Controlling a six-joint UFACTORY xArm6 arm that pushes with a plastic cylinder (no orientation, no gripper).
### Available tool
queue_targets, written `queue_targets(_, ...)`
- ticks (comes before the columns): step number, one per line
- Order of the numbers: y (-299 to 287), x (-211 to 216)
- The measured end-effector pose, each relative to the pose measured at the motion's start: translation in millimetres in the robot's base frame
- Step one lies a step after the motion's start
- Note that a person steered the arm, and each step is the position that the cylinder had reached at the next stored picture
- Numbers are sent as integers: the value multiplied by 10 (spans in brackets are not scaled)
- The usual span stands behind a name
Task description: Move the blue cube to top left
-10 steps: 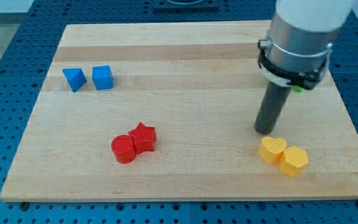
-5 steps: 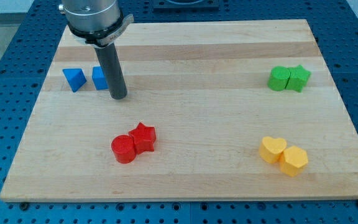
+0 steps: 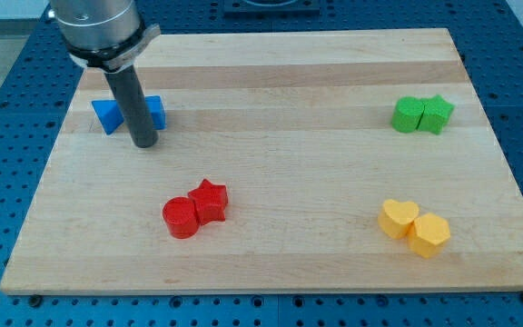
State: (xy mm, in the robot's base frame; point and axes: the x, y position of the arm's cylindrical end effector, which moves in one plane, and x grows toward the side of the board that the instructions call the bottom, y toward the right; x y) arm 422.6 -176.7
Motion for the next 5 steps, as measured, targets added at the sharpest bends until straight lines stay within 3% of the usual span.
queue_targets(2,-4,-222)
queue_targets(5,122,-1486)
